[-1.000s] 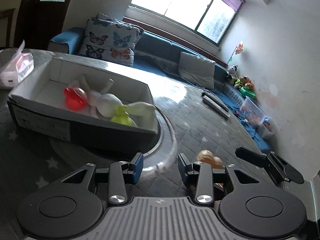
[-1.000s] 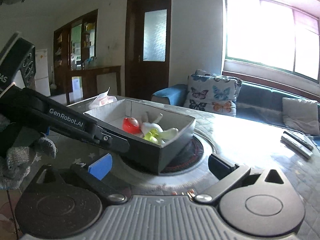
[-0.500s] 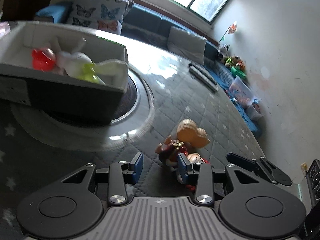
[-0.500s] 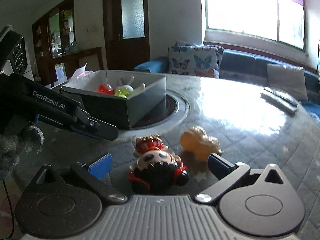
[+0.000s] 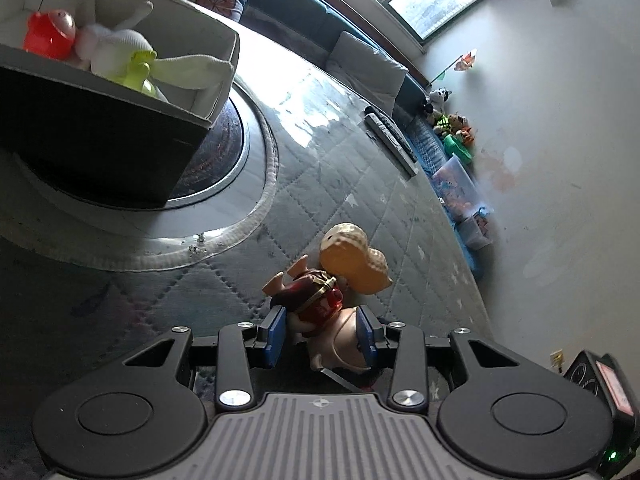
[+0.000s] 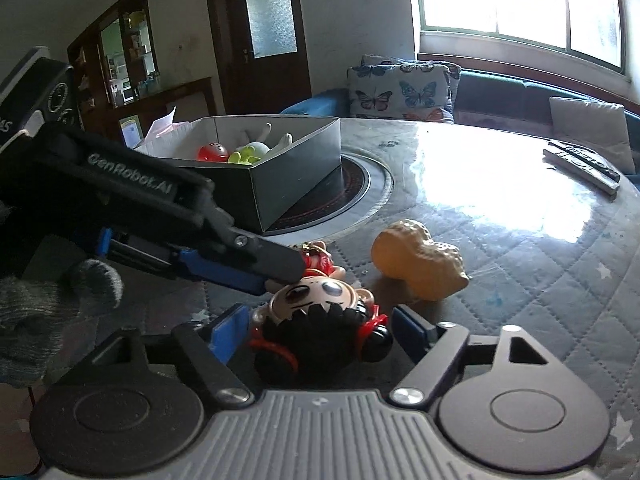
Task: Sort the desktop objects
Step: 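Lower the left gripper onto the cartoon doll and grasp it, then lift the cartoon doll and carry it over the box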
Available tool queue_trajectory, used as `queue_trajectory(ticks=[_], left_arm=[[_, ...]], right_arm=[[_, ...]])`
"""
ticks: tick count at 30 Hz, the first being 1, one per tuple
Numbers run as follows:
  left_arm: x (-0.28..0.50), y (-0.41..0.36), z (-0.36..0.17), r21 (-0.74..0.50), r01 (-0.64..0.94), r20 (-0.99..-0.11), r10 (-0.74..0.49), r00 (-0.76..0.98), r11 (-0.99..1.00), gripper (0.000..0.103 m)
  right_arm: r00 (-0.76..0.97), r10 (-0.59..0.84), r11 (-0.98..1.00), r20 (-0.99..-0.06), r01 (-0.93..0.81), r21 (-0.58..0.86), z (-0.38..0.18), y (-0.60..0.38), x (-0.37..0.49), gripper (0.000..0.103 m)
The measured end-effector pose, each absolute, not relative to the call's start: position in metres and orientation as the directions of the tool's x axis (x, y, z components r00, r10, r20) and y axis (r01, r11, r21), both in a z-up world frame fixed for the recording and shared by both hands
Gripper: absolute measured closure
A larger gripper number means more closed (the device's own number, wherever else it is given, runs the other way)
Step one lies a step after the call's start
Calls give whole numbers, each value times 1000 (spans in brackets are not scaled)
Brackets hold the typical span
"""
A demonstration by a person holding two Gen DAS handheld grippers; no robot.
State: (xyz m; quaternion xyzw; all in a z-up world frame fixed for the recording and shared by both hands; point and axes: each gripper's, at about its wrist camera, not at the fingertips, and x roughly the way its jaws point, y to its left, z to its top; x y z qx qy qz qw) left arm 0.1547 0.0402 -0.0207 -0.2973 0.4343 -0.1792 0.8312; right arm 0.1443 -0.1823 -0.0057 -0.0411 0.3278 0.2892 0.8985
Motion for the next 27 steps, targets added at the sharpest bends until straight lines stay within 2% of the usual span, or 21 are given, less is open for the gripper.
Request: queue_trajectory(ticks=[13, 17, 27], left_arm=[[162, 48, -34, -748, -41, -572, -613, 545, 662, 61], [165, 46, -37, -763, -59, -570, -628, 530, 644, 59], [164, 46, -39, -764, -40, -557, -628, 543, 644, 61]], right_arm=[[602, 516, 822, -610, -549, 153, 2, -184, 137, 30], [585, 533, 812, -611, -557, 175, 2, -180, 132, 37], [576, 536, 817, -618, -537, 208, 4, -184, 129, 41]])
